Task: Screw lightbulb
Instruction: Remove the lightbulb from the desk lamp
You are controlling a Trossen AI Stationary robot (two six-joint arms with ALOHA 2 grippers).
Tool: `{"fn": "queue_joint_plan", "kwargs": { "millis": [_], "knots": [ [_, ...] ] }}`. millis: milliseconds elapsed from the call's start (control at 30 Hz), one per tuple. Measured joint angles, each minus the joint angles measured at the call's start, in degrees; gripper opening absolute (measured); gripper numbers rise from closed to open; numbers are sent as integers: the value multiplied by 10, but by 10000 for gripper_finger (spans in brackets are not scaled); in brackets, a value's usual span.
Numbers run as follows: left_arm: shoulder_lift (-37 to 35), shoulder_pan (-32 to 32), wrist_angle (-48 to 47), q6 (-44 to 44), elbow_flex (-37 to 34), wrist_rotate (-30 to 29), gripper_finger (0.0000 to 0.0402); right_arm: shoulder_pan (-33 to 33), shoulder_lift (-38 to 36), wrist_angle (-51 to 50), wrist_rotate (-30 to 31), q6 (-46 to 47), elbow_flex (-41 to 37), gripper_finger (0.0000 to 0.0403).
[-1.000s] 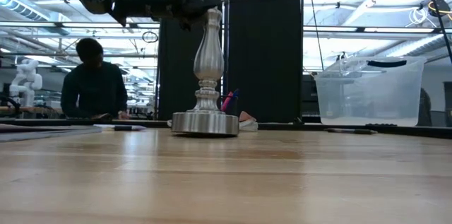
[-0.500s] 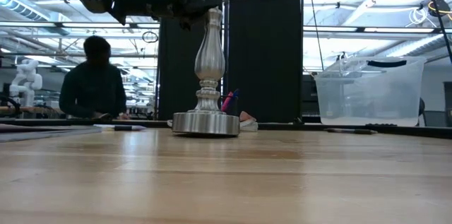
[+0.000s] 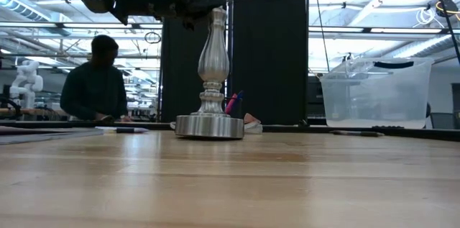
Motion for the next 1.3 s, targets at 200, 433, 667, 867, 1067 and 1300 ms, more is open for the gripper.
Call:
{"fn": "queue_joint_plan", "kwargs": {
  "millis": [200,433,667,867,1067,1300],
  "knots": [
    [0,2,-4,5,0,36,73,0,0,-9,-28,-1,0,260],
    [0,3,-7,19,-1,92,73,-8,-3,-46,-100,24,1,260],
    [0,3,-9,28,-1,105,73,-13,-12,-78,-156,20,1,260],
    [0,7,-9,35,-1,125,73,-27,-25,-116,-241,18,1,260],
    [0,8,-10,43,-1,136,73,-51,-33,-151,-337,24,1,260],
    [0,8,-10,47,-1,139,73,-84,-36,-172,-457,30,1,260]
  ]
}}
